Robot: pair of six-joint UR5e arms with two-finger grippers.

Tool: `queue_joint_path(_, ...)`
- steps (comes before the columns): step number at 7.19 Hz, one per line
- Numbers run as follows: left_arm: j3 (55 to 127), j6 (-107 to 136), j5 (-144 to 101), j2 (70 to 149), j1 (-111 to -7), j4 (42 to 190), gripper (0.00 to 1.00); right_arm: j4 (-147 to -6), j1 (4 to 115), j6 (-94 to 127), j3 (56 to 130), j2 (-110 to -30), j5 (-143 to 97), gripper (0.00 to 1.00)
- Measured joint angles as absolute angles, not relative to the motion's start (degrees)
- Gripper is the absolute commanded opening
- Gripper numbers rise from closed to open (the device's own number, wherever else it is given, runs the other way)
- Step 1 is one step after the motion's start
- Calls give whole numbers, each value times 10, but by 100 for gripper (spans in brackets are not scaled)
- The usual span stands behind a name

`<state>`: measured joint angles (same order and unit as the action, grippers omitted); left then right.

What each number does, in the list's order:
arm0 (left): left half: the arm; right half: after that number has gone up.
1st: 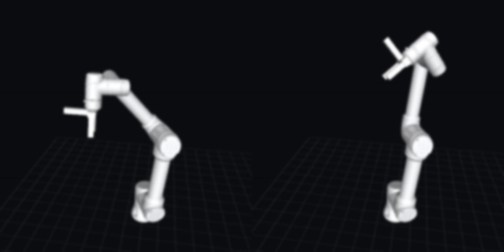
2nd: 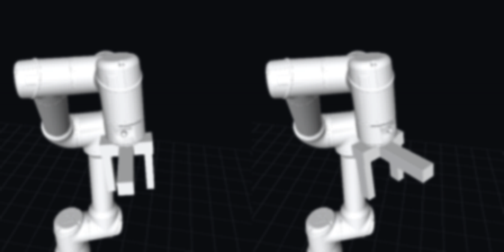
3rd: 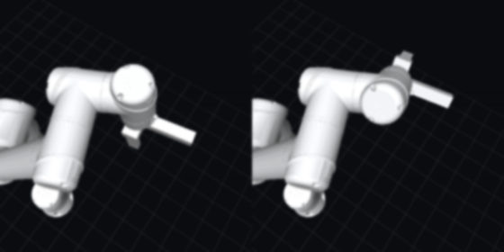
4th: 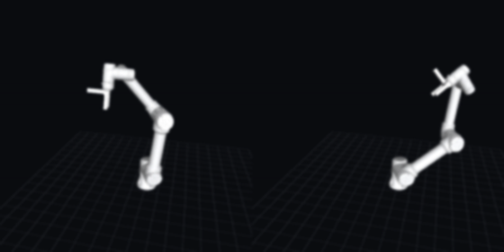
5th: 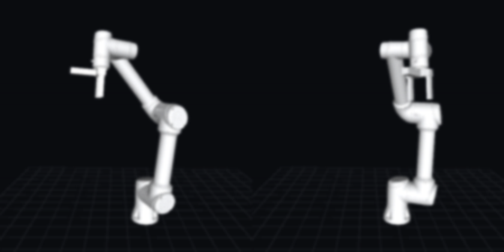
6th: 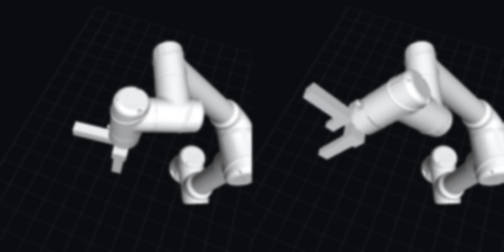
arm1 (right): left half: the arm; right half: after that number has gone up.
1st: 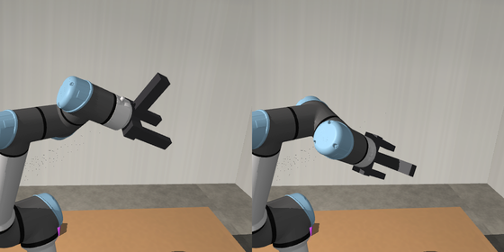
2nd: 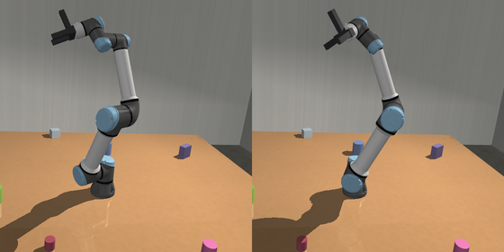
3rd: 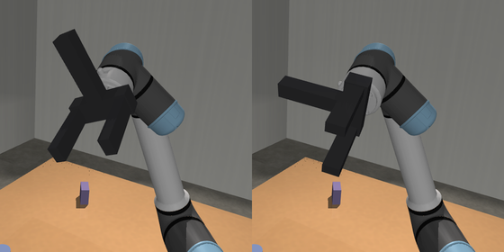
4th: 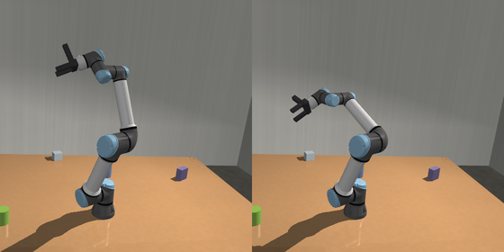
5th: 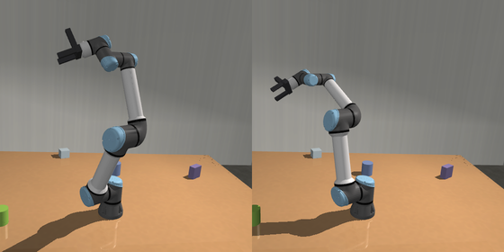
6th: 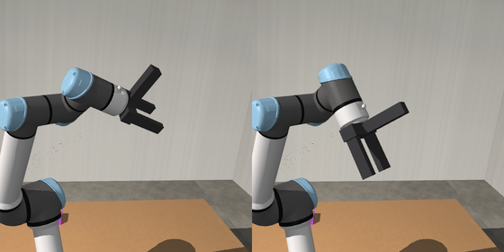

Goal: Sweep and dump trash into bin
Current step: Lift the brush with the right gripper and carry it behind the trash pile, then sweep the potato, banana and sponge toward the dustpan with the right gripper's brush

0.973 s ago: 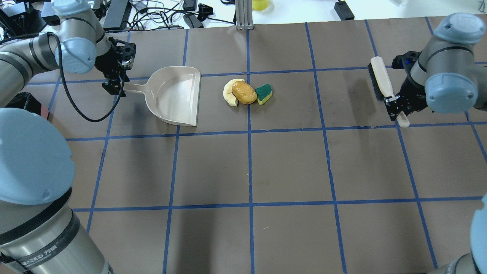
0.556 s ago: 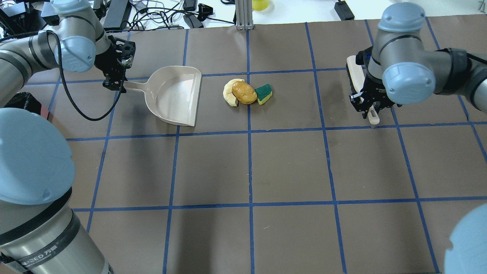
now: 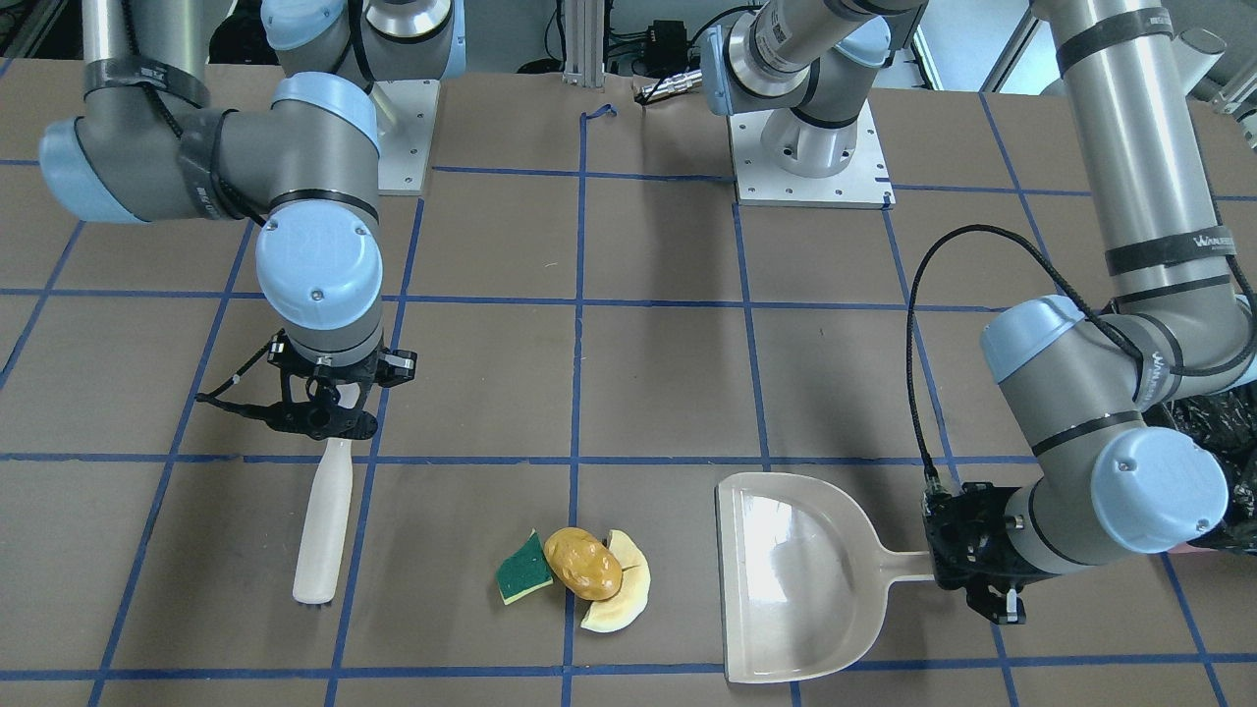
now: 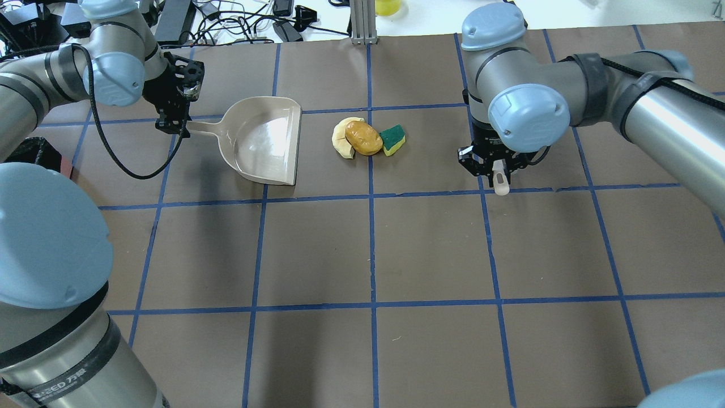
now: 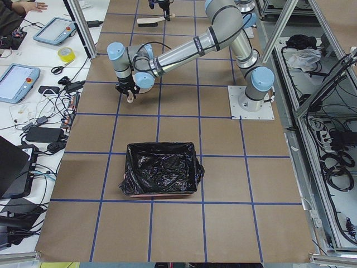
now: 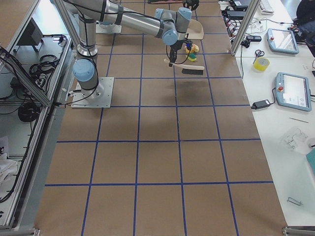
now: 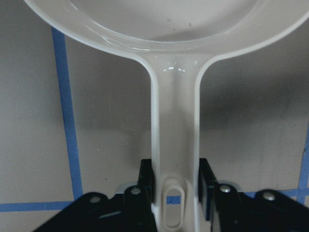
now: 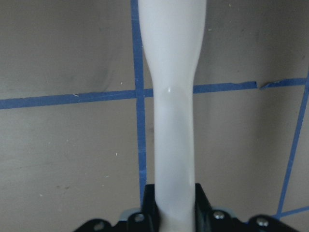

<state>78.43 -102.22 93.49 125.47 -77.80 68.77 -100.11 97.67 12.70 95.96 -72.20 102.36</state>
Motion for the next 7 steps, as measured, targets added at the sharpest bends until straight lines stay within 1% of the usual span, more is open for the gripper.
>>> queue_joint_path(1, 783, -1021, 938, 1254, -778, 692, 2, -991, 1002, 186, 950, -714, 1015, 0)
queue_joint_path(3, 782, -1015, 944, 1252, -781, 699, 0, -986, 1049, 259, 916, -672, 1010, 0)
queue_joint_path(5, 781, -1010, 962, 1251, -785, 700, 0, -988, 1081, 290, 881, -629, 1010, 0)
queue_joint_path(7, 781, -1009, 967, 1251, -789, 700, 0, -989, 1094, 311, 857, -614, 1008, 0)
